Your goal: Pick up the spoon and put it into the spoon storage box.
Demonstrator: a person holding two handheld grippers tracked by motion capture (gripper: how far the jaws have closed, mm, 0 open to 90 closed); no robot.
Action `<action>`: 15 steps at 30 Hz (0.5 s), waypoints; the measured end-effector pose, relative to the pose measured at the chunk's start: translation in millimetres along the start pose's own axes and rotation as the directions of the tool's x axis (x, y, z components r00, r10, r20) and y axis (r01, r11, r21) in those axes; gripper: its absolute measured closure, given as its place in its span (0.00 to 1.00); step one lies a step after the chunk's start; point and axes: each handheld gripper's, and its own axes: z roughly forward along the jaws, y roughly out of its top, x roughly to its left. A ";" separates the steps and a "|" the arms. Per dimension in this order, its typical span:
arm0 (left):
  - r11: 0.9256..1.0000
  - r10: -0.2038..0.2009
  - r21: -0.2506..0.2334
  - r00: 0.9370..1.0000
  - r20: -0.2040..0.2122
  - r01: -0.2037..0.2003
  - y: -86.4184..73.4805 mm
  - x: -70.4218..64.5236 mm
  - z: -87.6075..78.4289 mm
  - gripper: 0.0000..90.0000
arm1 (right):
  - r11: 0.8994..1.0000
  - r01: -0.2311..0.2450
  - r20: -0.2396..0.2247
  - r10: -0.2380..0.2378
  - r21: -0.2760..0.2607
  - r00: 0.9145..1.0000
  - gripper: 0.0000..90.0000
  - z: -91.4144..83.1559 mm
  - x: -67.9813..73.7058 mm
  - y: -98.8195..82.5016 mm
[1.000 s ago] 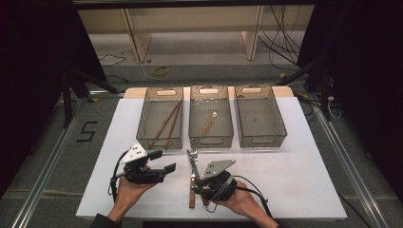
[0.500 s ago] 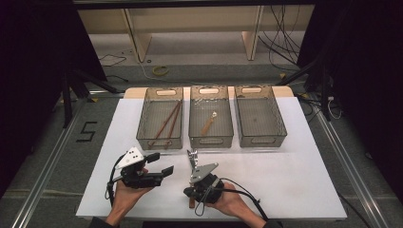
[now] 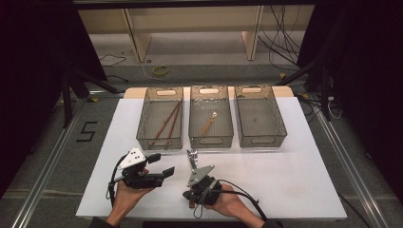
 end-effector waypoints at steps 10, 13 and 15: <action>1.000 0.006 0.003 1.000 -0.002 -0.006 0.0 -0.5 0.1 0.24 | 0.998 0.039 0.015 -0.040 0.055 0.999 1.00 -2.6 0.0 -4.7; 1.000 0.007 0.002 1.000 -0.004 -0.007 0.0 -0.4 0.0 0.24 | 0.998 0.036 0.025 -0.038 0.058 0.999 1.00 -7.6 -4.0 -8.6; 1.000 0.007 0.001 1.000 -0.006 -0.007 0.0 -0.4 -0.2 0.24 | 0.997 0.029 0.029 -0.031 0.066 0.999 1.00 -11.2 -6.8 -11.0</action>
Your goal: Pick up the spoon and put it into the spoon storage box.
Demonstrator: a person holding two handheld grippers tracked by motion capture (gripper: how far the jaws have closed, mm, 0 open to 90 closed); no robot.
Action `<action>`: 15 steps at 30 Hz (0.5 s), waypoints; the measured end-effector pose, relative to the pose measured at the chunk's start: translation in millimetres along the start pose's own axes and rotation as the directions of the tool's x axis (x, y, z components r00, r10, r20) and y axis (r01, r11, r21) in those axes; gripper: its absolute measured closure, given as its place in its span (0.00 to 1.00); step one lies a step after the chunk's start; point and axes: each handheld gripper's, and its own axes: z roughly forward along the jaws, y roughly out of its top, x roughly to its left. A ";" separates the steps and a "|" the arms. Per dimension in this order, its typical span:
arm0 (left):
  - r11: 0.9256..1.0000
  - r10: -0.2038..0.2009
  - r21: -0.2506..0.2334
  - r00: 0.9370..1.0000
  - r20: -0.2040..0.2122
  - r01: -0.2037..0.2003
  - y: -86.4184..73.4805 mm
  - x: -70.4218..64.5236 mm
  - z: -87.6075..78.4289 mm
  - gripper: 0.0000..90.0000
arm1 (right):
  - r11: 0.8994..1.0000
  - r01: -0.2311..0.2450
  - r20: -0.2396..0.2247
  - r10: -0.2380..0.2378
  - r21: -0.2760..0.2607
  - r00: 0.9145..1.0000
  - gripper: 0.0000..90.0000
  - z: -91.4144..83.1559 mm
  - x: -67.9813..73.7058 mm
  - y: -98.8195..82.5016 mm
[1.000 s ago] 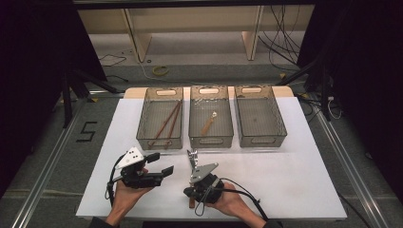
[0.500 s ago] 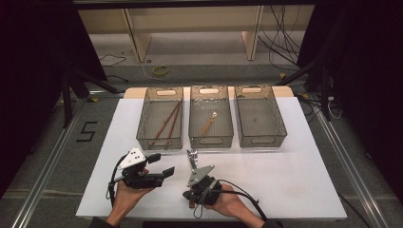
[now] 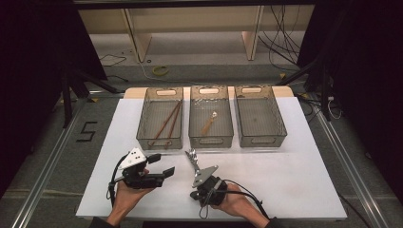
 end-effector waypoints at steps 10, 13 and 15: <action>1.000 0.001 -0.005 1.000 -0.003 -0.001 -0.3 1.3 -0.5 0.24 | 1.000 -0.009 0.023 0.008 0.026 1.000 1.00 -11.2 -12.3 -8.3; 1.000 0.002 -0.003 1.000 -0.003 -0.002 -0.5 1.2 -0.1 0.25 | 0.999 -0.016 0.032 0.014 0.035 0.999 1.00 -14.4 -16.6 -10.3; 1.000 0.000 -0.003 1.000 -0.005 0.000 -0.7 1.2 0.1 0.25 | 0.999 -0.018 0.044 0.016 0.043 0.999 1.00 -16.5 -18.9 -11.7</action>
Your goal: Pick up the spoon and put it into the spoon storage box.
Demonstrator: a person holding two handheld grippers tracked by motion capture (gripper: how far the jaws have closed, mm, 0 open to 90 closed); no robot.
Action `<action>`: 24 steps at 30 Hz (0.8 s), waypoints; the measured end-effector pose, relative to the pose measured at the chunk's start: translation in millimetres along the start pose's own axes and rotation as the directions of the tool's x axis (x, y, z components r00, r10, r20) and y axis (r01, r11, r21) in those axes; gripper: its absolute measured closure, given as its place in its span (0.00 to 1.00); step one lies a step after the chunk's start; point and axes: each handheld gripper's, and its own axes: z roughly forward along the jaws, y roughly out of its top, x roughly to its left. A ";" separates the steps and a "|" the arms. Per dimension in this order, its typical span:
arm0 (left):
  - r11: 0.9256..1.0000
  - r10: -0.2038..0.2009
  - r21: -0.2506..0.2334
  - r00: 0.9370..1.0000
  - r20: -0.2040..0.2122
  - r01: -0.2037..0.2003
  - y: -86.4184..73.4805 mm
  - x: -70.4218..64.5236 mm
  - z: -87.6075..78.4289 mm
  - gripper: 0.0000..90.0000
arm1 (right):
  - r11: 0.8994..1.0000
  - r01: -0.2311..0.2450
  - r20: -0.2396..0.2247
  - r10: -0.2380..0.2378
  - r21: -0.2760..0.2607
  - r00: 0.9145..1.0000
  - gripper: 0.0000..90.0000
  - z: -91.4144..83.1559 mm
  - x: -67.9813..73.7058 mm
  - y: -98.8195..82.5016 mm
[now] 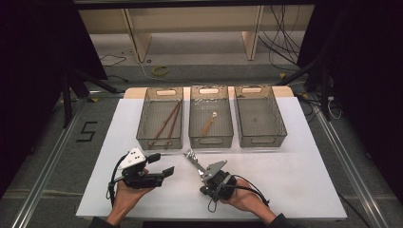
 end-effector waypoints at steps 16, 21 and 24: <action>1.000 0.000 -0.002 1.000 -0.004 0.000 -0.5 0.7 0.4 0.25 | 0.998 -0.047 0.063 0.044 0.034 0.997 1.00 -14.4 -24.2 -12.1; 1.000 0.005 -0.003 1.000 -0.009 -0.005 -0.6 1.2 0.2 0.25 | 0.998 -0.054 0.082 0.051 0.037 0.995 1.00 -17.5 -30.3 -14.9; 1.000 0.004 0.001 1.000 -0.011 -0.004 -0.9 1.4 0.3 0.25 | 0.997 -0.067 0.088 0.063 0.040 0.994 1.00 -19.3 -33.4 -16.4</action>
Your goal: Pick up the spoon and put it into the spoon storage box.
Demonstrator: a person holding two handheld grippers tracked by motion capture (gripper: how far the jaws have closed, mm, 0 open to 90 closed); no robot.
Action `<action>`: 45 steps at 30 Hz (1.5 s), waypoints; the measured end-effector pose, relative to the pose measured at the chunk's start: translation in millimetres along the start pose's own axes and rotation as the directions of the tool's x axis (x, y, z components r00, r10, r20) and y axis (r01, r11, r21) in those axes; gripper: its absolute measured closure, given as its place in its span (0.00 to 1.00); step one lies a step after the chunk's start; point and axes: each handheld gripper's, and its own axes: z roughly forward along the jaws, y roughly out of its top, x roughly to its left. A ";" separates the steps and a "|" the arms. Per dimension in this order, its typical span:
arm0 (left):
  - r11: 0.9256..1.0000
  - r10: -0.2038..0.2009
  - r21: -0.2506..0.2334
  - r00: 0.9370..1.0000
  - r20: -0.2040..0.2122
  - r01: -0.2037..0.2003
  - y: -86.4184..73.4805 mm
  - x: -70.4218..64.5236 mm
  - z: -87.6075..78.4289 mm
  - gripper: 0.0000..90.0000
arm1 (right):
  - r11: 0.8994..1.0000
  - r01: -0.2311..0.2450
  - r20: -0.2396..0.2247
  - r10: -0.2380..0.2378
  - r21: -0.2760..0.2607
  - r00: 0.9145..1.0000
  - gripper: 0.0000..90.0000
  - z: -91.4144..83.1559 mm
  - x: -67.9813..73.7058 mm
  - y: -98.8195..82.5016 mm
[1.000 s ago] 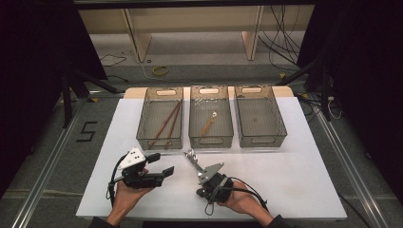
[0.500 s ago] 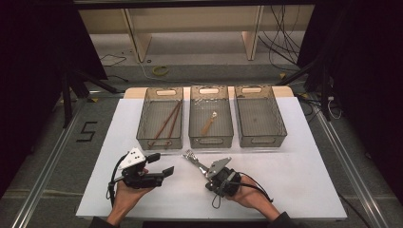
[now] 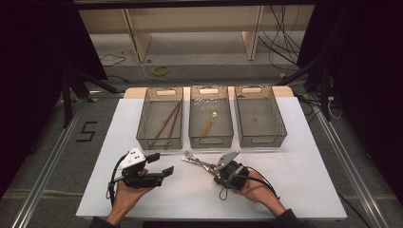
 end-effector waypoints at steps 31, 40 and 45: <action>1.000 0.000 0.006 1.000 0.001 0.000 -0.8 0.6 2.7 0.25 | 0.996 -0.091 0.038 0.091 -0.008 0.995 0.54 -10.6 -50.9 10.0; 1.000 0.000 0.005 1.000 0.001 0.000 -0.6 0.6 2.7 0.25 | 0.997 -0.059 0.025 0.058 0.056 0.998 0.57 -3.7 -50.9 15.3; 1.000 0.002 0.005 1.000 0.002 -0.002 -0.5 0.5 2.7 0.25 | 0.995 -0.054 0.026 0.052 0.084 0.998 0.63 -0.4 -50.3 16.8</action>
